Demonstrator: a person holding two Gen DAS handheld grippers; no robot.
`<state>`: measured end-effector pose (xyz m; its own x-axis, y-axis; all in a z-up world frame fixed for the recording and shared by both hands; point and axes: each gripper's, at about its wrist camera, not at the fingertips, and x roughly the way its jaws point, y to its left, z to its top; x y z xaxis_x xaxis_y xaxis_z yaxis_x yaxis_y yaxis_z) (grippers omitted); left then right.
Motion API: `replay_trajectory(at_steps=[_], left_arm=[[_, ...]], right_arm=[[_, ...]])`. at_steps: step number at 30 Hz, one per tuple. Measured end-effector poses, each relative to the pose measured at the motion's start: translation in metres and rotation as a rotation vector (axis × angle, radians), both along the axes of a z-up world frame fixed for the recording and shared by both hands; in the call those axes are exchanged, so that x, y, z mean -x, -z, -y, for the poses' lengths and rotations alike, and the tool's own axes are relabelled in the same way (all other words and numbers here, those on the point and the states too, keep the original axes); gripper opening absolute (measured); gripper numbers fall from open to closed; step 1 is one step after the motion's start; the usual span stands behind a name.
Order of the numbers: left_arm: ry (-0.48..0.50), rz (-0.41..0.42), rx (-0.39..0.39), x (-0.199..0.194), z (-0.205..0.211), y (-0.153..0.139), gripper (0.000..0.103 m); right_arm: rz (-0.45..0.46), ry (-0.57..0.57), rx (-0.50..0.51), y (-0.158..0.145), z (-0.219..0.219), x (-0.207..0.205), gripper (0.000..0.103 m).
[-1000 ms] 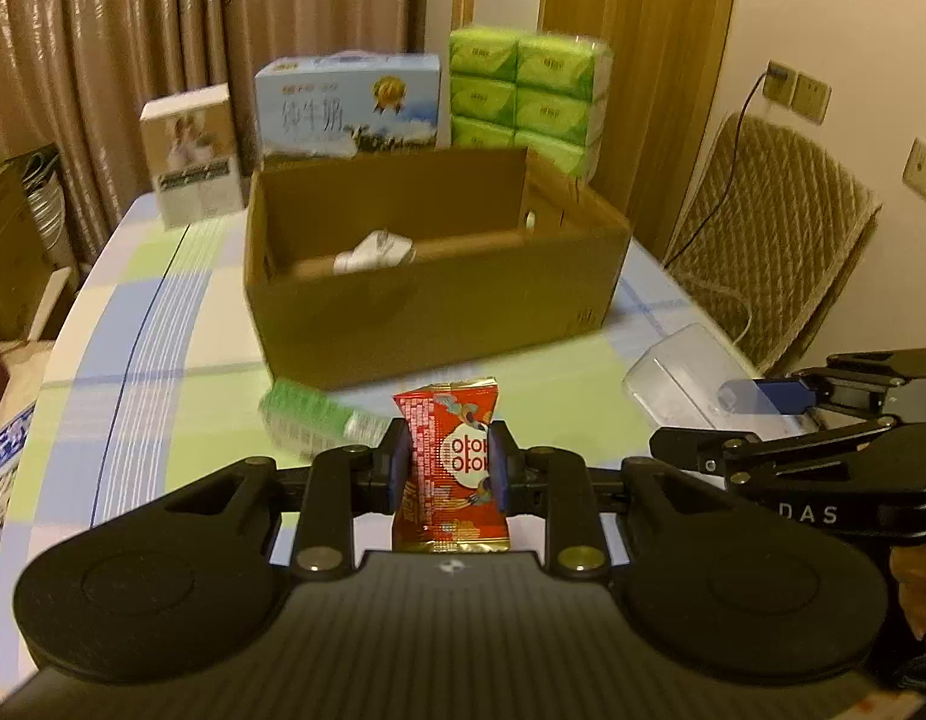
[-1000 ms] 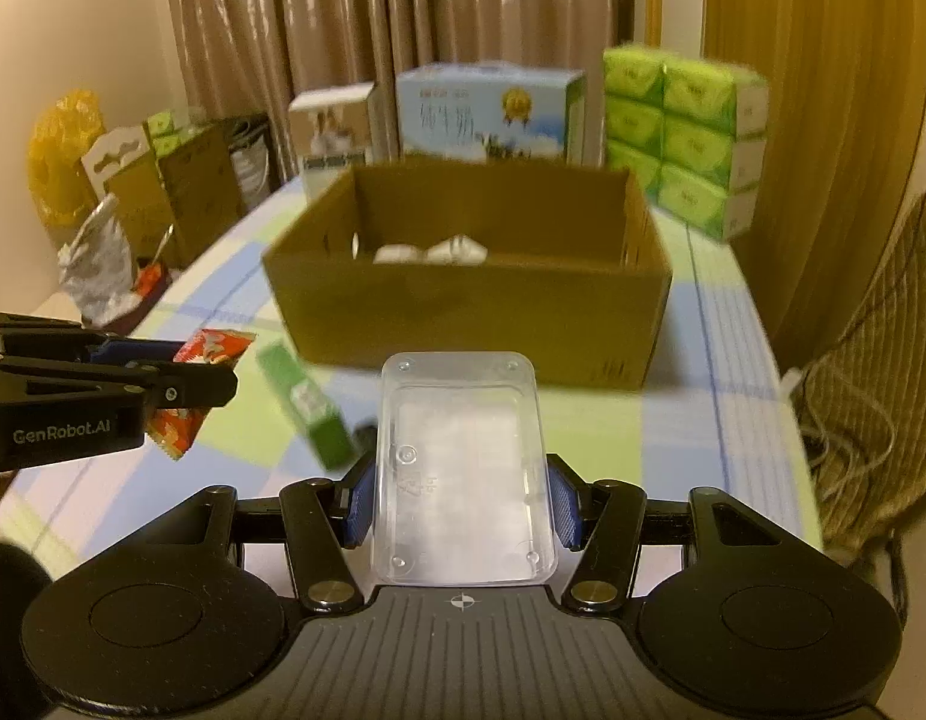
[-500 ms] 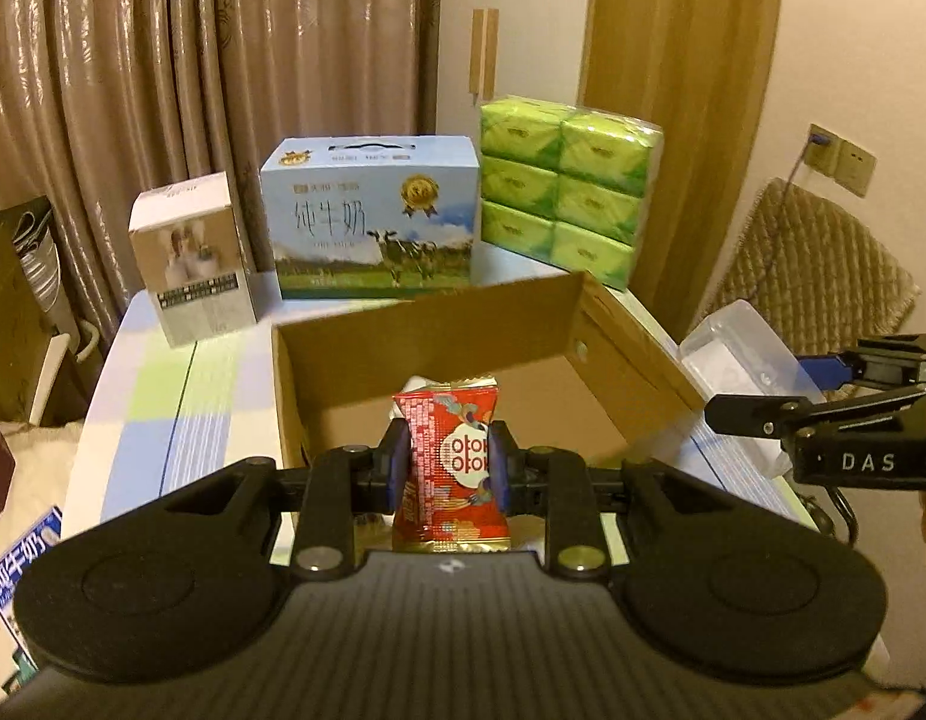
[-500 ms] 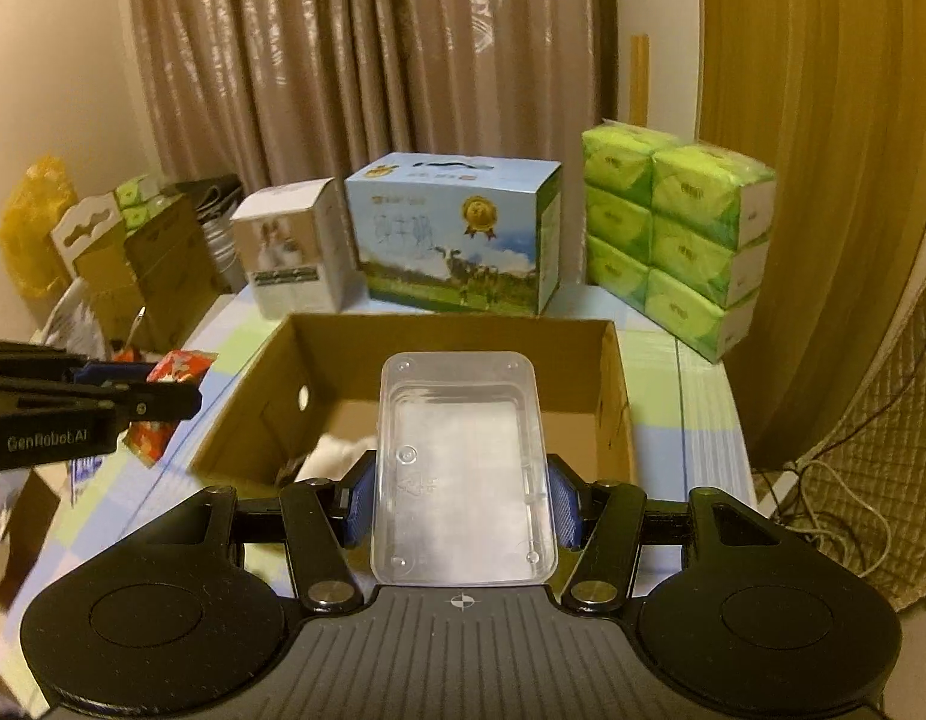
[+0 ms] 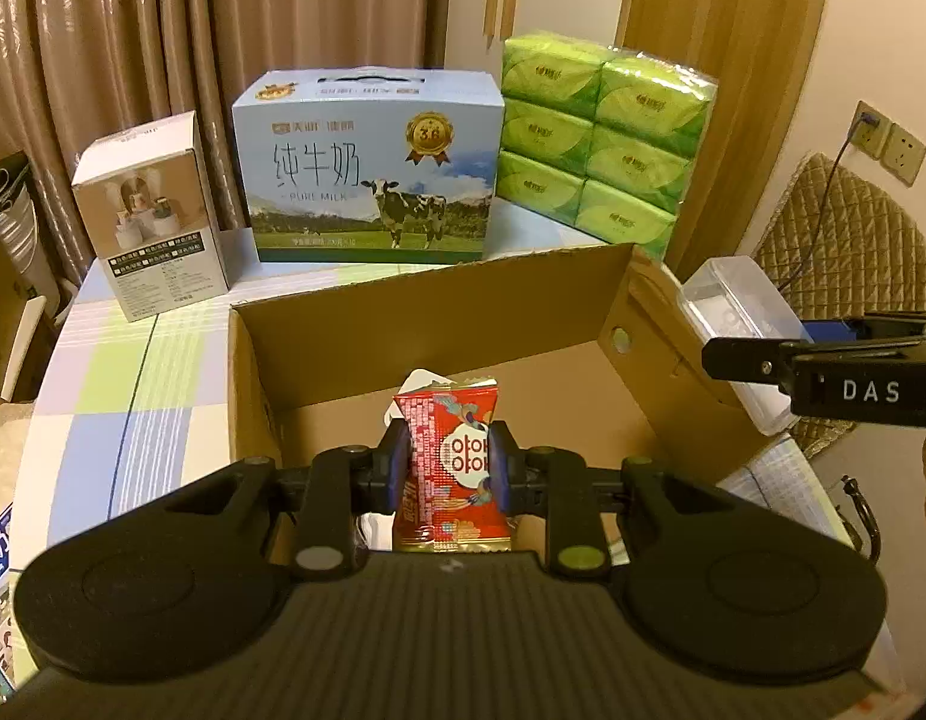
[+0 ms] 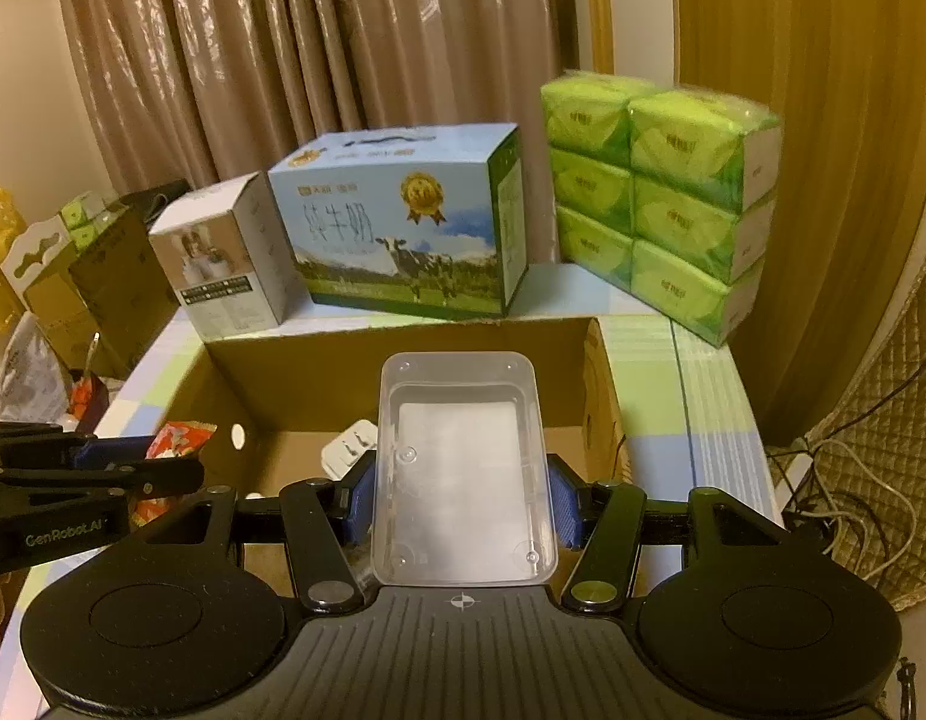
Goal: Organize objects
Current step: 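Carry candy and clear container into the cardboard box and open both tools, then withdraw both tools from the box back over the table items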
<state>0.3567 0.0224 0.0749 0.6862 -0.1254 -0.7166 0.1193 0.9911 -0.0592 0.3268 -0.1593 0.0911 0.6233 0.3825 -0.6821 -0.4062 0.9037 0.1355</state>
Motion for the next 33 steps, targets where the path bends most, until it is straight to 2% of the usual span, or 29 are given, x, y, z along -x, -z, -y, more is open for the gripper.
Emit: replay_trajectory(at_steps=[3,6,19,20,21,22,23,25,33], left_arm=[[0.001,0.000,0.009,-0.011,-0.001,0.008,0.025],[-0.013,0.016,0.035,-0.018,-0.005,0.012,0.052],[-0.030,0.010,0.041,-0.010,-0.021,0.019,0.052],[-0.031,0.012,0.043,-0.009,-0.021,0.019,0.052],[-0.030,0.014,0.045,-0.008,-0.021,0.018,0.052],[-0.029,0.015,0.044,-0.007,-0.021,0.018,0.052],[-0.028,0.015,0.044,-0.005,-0.021,0.017,0.052],[-0.027,0.022,0.043,-0.001,-0.023,0.014,0.056],[-0.075,0.061,0.062,0.033,-0.042,-0.001,0.059]], right_arm=[[-0.007,0.008,-0.002,0.007,-0.001,-0.005,0.053],[-0.013,0.010,-0.002,0.013,-0.002,-0.008,0.053],[-0.037,0.008,-0.004,0.026,-0.007,-0.016,0.054],[-0.026,0.007,-0.020,0.026,-0.007,-0.018,0.057],[-0.015,0.002,-0.051,0.025,-0.006,-0.020,0.067],[-0.007,0.007,-0.078,0.024,-0.005,-0.021,0.091],[0.004,0.022,-0.093,0.022,-0.003,-0.022,0.096],[0.043,0.043,-0.110,0.018,0.001,-0.017,0.096],[0.048,0.049,-0.135,0.009,0.016,0.008,0.096]])
